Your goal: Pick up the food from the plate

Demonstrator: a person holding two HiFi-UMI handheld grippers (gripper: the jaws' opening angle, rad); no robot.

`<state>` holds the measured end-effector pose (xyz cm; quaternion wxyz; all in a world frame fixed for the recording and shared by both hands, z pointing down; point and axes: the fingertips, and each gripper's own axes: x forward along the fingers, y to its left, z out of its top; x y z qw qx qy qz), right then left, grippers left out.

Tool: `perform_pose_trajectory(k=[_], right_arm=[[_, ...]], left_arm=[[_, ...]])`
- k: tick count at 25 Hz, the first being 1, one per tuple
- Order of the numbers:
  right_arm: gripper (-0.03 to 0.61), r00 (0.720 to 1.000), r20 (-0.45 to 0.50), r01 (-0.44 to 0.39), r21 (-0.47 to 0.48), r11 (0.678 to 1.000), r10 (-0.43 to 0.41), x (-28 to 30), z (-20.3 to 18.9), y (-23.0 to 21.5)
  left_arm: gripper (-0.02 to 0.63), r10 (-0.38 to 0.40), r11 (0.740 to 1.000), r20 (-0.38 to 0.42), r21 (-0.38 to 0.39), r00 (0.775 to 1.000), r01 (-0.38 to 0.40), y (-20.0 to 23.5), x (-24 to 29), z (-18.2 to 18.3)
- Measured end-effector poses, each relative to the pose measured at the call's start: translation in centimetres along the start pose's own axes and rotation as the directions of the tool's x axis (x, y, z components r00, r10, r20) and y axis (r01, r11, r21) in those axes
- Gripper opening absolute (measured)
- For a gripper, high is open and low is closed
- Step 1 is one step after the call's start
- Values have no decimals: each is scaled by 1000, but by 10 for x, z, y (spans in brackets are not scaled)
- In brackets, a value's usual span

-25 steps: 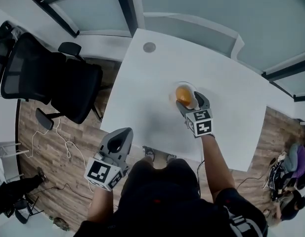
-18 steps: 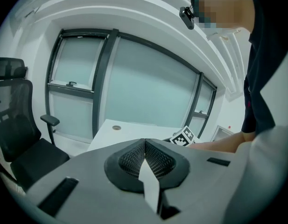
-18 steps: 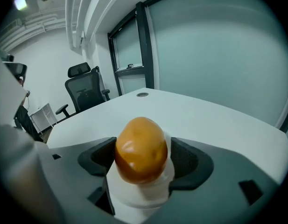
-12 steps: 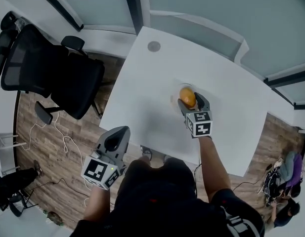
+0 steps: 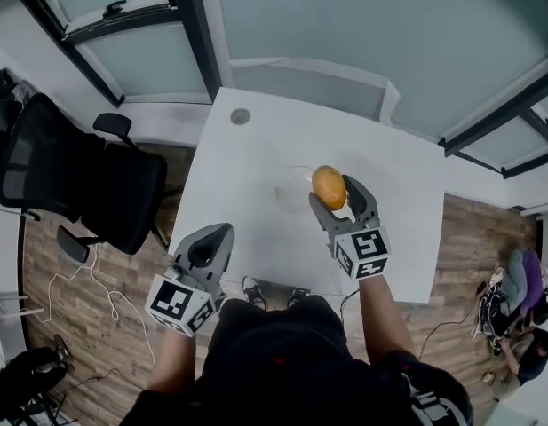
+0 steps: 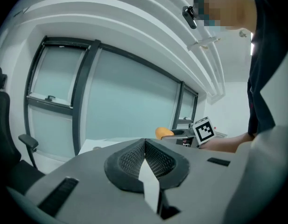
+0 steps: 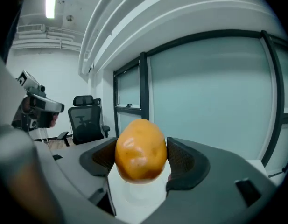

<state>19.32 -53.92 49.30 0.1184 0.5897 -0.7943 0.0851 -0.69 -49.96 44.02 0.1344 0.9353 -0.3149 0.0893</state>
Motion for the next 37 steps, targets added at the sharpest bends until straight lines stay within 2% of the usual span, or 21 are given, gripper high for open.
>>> perform_pose_trajectory(k=[7, 13, 24, 37], right_arm=[[342, 986, 160, 60, -66, 996, -48, -88, 82, 7], [342, 958, 270, 118, -82, 990, -91, -154, 127, 3], [342, 951, 281, 164, -108, 980, -128, -189, 133, 4], [342, 956, 277, 147, -153, 977, -101, -171, 141, 15]], left_arm=[[20, -112, 991, 102, 90, 988, 103, -46, 6, 51], [20, -156, 982, 176, 132, 972, 134, -77, 3, 80], [20, -206, 969, 186, 176, 961, 173, -104, -2, 89], [20, -197, 969, 205, 187, 959, 159, -91, -6, 94]])
